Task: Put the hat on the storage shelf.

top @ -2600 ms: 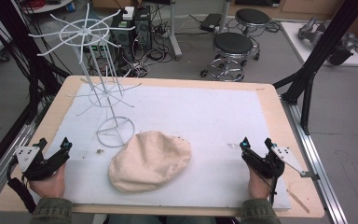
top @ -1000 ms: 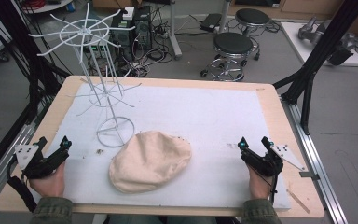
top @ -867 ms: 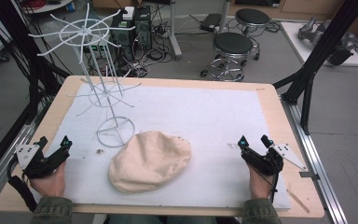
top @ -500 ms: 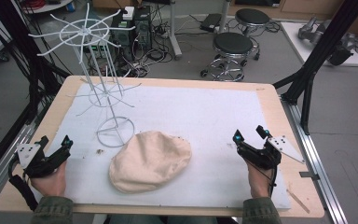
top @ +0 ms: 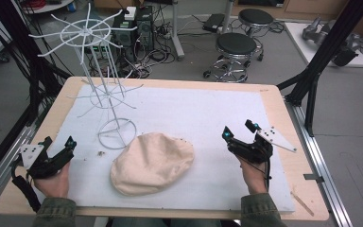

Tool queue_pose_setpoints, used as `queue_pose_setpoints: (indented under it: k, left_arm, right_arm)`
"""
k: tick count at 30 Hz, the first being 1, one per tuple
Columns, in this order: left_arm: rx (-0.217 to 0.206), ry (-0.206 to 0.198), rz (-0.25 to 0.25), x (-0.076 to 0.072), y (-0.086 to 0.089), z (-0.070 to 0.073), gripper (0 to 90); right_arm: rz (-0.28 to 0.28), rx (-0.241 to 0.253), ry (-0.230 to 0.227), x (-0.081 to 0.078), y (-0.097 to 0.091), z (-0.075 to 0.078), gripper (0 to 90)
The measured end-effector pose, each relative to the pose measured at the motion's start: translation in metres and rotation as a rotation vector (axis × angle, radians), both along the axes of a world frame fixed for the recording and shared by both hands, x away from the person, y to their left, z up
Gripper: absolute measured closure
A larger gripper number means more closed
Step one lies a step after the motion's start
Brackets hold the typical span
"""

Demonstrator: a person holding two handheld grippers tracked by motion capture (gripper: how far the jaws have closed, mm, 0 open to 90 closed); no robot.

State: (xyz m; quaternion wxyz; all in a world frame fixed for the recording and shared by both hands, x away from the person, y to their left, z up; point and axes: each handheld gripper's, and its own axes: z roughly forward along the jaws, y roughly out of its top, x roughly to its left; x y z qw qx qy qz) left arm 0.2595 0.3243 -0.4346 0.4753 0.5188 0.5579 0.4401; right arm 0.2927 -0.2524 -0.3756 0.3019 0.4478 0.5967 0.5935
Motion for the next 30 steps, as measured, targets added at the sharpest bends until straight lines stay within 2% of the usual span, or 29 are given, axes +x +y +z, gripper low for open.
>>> queue_pose_setpoints:
  k: [2,7,12,19,23,24,25,27,28,29,30]
  left_arm:
    - [-0.002,-0.002,-0.002,0.001,0.0,0.0,26.2]
    - [-0.004,-0.003,-0.002,0.001,0.0,0.0,26.2]
    - [-0.006,-0.002,-0.003,0.001,0.0,0.0,26.2]
    - [-0.007,-0.002,-0.003,0.002,0.0,0.0,26.2]
    - [-0.007,-0.004,-0.006,0.002,0.0,0.0,26.2]
    - [-0.007,-0.004,-0.006,0.002,0.0,0.0,26.2]
    - [-0.007,-0.003,-0.005,0.002,0.0,0.0,26.2]
    - [-0.01,-0.004,-0.004,0.002,0.0,0.0,26.2]
    - [-0.01,-0.004,-0.004,0.002,0.0,0.0,26.2]
    - [-0.01,-0.005,-0.004,0.002,0.001,0.0,26.2]
    - [-0.01,-0.004,-0.003,0.002,0.001,0.0,26.2]
  right_arm:
    - [0.005,-0.012,0.008,0.002,0.004,0.003,10.6]
    - [0.056,0.001,0.026,0.01,0.013,0.013,10.5]
    - [0.079,-0.016,0.018,0.013,0.02,0.019,10.5]
    - [0.16,-0.048,0.01,0.018,0.041,0.025,10.4]
    - [0.236,-0.067,0.026,0.023,0.055,0.028,10.5]
    - [0.236,-0.067,0.026,0.023,0.055,0.028,10.5]
    - [0.29,-0.072,0.023,0.025,0.062,0.03,10.5]
    - [0.339,-0.084,0.026,0.026,0.069,0.03,10.6]
    - [0.339,-0.084,0.026,0.026,0.069,0.03,10.6]
    - [0.383,-0.101,0.035,0.027,0.076,0.03,10.6]
    - [0.4,-0.114,0.039,0.027,0.08,0.03,10.6]
